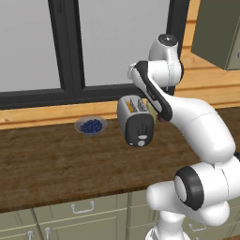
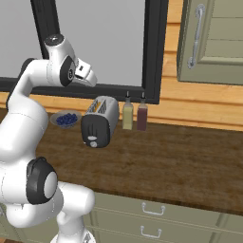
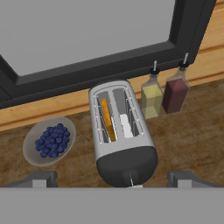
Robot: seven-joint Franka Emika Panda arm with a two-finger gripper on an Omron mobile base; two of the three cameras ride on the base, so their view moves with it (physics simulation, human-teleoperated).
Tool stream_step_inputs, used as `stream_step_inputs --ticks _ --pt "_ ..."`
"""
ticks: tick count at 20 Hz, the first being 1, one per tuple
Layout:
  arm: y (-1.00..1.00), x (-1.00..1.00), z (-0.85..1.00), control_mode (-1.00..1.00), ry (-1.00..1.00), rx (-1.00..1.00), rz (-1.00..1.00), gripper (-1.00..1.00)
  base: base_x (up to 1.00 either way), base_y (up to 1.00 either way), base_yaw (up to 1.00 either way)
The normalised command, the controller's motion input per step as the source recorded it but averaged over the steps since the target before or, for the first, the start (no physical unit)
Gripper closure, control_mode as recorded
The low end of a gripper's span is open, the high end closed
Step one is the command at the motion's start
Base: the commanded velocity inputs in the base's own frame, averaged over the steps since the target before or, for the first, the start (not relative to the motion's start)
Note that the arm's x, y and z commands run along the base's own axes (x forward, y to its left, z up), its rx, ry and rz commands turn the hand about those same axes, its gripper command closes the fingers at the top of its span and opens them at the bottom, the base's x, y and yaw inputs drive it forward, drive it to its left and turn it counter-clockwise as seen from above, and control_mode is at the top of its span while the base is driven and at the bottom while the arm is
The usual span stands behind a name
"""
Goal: Start the toaster. Once the lever pops up, take the bread to the plate on the dining counter.
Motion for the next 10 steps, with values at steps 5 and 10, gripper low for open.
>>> stream_step_inputs --ticks 5,10 --pt "0.00 0.00 0.00 -1.00 0.00 0.00 0.00 -1.00 0.00 0.00 0.00" --pt "0.00 0.00 0.00 -1.00 0.00 0.00 0.00 -1.00 0.00 0.00 0.00"
